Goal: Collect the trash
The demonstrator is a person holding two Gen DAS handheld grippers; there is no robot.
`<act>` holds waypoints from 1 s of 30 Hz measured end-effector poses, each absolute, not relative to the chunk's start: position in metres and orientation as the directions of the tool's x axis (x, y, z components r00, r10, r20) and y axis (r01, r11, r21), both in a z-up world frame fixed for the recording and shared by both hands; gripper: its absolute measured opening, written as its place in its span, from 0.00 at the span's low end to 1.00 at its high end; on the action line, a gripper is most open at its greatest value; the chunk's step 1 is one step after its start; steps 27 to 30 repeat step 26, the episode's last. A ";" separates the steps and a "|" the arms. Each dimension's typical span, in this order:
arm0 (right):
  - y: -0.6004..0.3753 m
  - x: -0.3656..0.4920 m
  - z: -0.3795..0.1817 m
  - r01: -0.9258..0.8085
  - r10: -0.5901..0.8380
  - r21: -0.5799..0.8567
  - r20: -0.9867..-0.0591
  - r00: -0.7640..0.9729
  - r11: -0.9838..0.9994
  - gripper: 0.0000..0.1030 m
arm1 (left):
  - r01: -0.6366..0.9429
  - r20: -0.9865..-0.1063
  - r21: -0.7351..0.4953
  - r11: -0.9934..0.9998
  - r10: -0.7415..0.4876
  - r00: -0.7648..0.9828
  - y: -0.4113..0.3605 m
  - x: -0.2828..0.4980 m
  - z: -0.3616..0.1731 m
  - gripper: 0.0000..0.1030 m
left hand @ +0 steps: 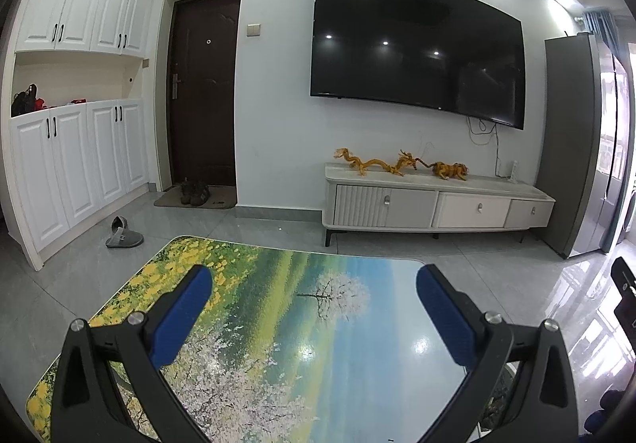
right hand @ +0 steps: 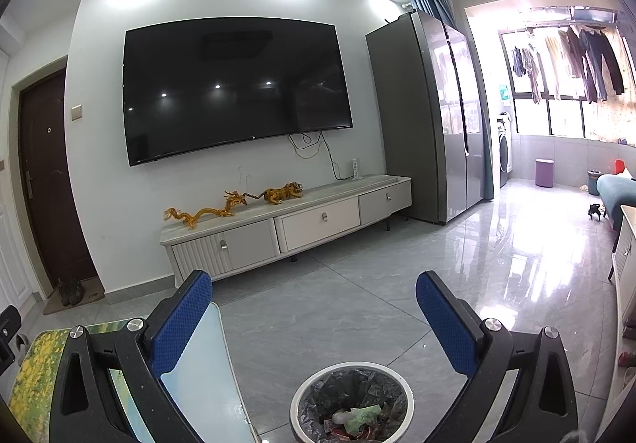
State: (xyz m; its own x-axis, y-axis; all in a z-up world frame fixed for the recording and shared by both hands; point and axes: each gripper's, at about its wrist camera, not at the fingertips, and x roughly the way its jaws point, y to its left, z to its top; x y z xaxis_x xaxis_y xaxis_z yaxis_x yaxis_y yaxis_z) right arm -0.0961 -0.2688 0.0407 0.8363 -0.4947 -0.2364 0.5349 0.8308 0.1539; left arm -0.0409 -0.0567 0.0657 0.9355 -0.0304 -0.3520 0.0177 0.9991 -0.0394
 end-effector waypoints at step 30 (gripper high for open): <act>-0.276 -0.094 0.035 0.525 -0.475 0.138 -0.279 0.834 0.840 1.00 | 0.074 -0.398 -0.018 0.997 -0.076 0.914 -0.070 -0.043 0.057 1.00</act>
